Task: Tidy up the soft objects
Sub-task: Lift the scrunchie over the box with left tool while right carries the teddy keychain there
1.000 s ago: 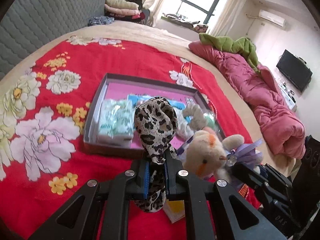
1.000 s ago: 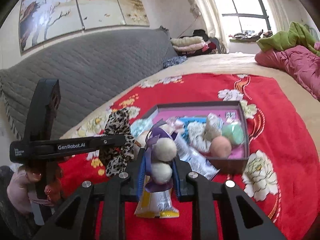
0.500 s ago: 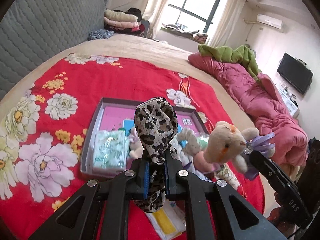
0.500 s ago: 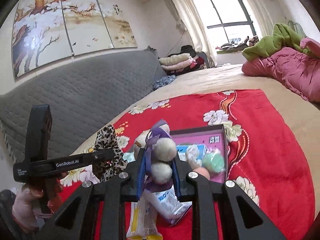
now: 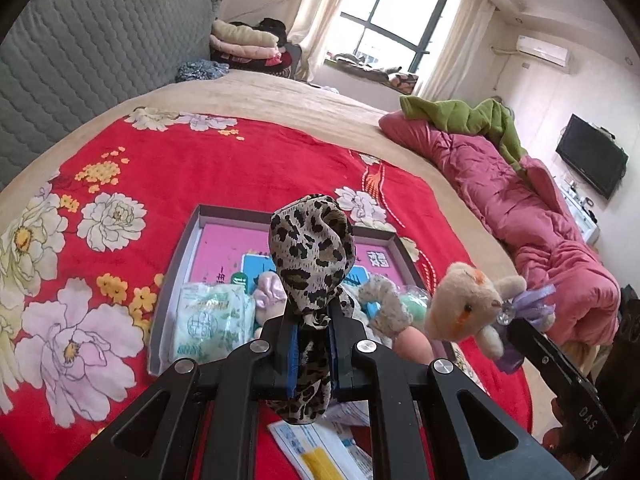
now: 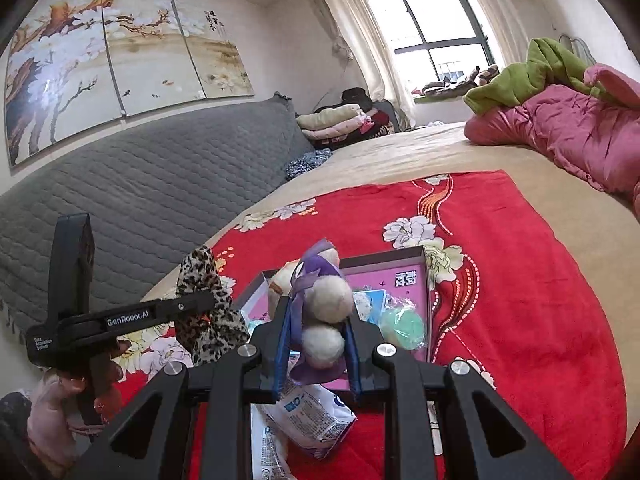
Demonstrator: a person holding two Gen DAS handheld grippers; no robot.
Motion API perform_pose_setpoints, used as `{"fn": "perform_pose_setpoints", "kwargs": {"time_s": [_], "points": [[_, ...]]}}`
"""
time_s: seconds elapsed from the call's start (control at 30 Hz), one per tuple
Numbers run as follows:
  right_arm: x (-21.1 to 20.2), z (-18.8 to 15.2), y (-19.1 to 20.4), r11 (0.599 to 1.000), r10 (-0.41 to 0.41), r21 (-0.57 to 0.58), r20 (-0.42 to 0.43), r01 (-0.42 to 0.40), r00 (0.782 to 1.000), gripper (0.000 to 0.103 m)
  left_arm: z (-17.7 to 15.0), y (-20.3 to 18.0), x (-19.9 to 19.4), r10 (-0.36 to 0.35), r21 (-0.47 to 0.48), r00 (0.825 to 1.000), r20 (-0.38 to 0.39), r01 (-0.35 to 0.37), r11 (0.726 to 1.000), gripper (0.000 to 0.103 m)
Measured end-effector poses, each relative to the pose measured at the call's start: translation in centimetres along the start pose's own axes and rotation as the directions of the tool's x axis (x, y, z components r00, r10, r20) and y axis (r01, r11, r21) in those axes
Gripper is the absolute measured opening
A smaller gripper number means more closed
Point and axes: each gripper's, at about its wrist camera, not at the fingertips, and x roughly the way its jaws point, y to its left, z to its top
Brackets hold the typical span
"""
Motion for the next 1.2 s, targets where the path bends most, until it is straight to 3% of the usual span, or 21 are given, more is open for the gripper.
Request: {"fn": "perform_pose_setpoints", "kwargs": {"time_s": [0.57,1.2], "points": [[4.5,-0.8,-0.6,1.000,0.001,0.007,-0.078,0.000,0.997,0.024,-0.9,2.1,4.3,0.044,0.008,0.995,-0.084,-0.043,0.999,0.011],[8.4,-2.4,-1.7,0.999,-0.004,0.035,-0.194,0.011,0.981,0.024,-1.8,3.7,6.5,0.040,-0.010,0.993,-0.112,-0.041,0.999,0.011]]}}
